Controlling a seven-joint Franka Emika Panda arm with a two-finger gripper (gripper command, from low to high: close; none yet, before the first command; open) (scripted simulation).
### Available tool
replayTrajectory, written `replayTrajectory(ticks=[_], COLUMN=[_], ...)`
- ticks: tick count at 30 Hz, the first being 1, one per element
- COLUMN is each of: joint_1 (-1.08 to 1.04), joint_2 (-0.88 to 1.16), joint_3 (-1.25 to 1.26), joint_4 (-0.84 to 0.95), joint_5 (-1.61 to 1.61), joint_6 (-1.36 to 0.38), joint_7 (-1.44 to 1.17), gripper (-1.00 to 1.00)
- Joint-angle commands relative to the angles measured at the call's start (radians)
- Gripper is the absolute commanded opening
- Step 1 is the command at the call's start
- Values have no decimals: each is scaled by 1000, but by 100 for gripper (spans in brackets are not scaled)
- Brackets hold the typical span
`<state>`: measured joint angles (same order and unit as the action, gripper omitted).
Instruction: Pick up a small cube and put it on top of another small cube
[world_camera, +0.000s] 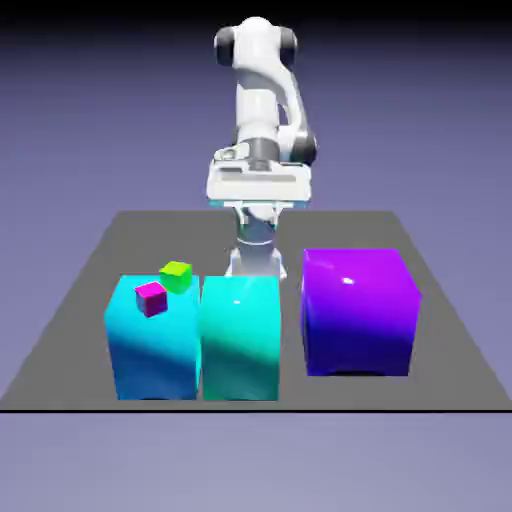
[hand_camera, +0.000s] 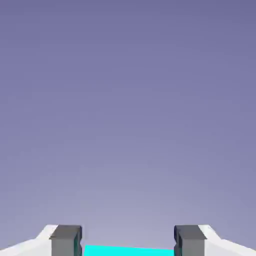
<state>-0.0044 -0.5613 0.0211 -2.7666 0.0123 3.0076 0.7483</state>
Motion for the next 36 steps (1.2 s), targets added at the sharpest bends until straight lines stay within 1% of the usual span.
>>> replayTrajectory(ticks=[1,5,12,25,31,36], joint_1=[-18,-90,-156,-206,12,193], joint_2=[13,68,197,463,652,734], joint_3=[-4,-25,-265,-735,-926,-953], joint_4=[35,171,225,265,159,90], joint_5=[9,47,135,344,581,716], joint_6=[-43,-217,-521,-1033,-1062,-973], joint_7=[3,14,14,24,74,112], gripper=[0,0,0,0,0,0])
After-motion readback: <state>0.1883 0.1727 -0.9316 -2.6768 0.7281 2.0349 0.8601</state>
